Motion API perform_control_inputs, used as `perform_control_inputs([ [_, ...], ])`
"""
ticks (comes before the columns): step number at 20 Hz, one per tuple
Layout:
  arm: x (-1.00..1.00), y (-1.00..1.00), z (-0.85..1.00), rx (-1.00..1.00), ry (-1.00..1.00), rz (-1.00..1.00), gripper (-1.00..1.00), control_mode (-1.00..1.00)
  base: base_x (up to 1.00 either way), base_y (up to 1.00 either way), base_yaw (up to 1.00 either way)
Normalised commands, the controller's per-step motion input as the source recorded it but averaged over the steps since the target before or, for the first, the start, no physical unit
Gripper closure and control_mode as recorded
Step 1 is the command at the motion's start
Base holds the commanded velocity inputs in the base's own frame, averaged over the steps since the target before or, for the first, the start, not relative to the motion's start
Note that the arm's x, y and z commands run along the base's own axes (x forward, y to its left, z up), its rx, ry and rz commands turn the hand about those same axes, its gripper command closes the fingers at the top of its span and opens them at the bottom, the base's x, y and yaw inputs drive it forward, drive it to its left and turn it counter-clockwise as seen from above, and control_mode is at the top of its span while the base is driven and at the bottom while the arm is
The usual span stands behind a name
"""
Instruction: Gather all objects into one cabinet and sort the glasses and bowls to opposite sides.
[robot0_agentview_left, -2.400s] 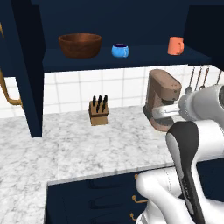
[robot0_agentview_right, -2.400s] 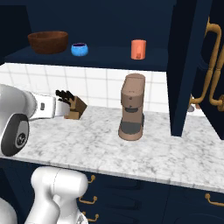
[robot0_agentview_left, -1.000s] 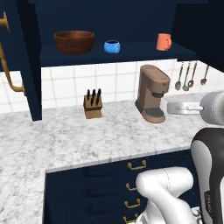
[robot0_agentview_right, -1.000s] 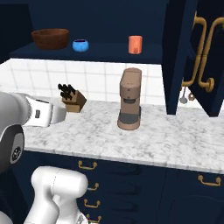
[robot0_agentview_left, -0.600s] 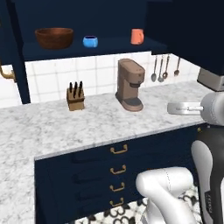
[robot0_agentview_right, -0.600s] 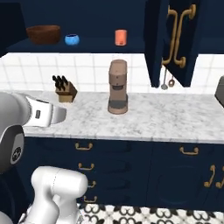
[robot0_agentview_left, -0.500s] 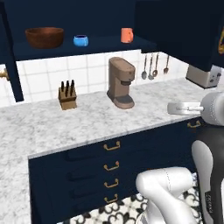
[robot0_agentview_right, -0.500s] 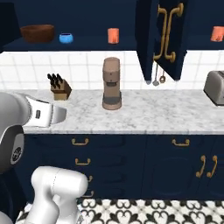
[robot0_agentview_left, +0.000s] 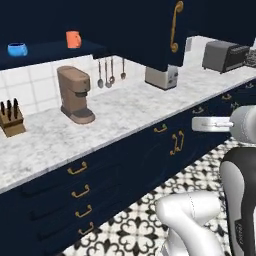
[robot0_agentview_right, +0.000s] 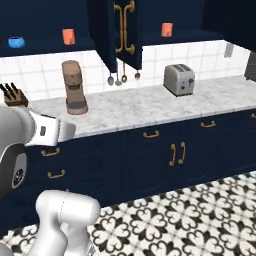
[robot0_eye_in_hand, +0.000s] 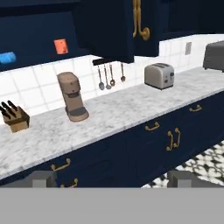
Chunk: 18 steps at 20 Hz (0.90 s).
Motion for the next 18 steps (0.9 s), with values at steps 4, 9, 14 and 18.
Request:
perform_control_inputs([
  [4,0.0,0.0,0.0,0.0,0.0,0.0,-1.0,1.0,-0.01,-0.63,-0.61],
  [9,0.0,0.0,0.0,0.0,0.0,0.0,-1.0,1.0,0.08,-0.49,-0.69],
  [14,0.0,0.0,0.0,0.0,0.0,0.0,-1.0,1.0,0.26,-0.11,-0.57],
  [18,0.0,0.0,0.0,0.0,0.0,0.0,-1.0,1.0,0.68,-0.56,-0.13],
])
